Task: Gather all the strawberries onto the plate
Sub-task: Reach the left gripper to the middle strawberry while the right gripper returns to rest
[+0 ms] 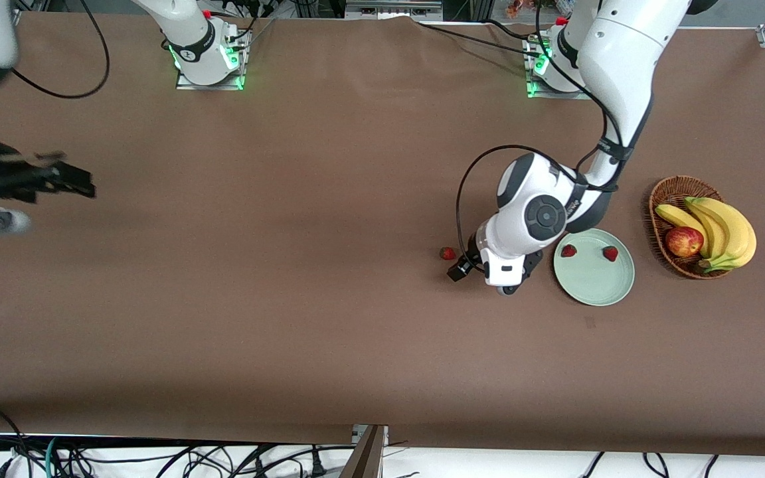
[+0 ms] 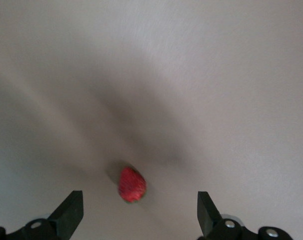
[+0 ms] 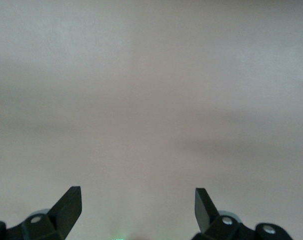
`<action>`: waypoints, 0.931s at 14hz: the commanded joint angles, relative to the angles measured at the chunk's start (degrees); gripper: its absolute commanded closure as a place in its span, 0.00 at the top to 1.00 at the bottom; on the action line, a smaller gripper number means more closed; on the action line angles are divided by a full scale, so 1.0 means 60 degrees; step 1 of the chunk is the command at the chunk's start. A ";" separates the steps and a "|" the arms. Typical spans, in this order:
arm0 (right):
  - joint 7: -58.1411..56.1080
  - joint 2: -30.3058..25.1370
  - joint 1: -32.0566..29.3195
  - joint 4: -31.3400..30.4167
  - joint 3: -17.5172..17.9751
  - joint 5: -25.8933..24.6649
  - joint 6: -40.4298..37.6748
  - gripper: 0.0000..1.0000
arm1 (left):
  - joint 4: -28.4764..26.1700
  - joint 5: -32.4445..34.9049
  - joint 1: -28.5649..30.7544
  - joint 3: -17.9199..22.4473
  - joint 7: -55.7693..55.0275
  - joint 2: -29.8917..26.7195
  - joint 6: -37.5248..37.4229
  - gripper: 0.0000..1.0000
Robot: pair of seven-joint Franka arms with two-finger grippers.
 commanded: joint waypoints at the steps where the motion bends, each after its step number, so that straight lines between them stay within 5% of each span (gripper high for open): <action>1: -0.0013 -0.1534 -0.0587 -0.1440 0.0298 -0.0071 0.0149 1.00 | -0.0312 -0.0061 -0.0453 0.0146 -0.1305 0.0041 0.0600 1.00; 13: 0.0060 -0.1449 -0.0690 -0.1796 0.0972 -0.1184 0.0148 1.00 | -0.0576 0.0700 -0.0716 0.0278 -0.4175 0.0700 0.1317 1.00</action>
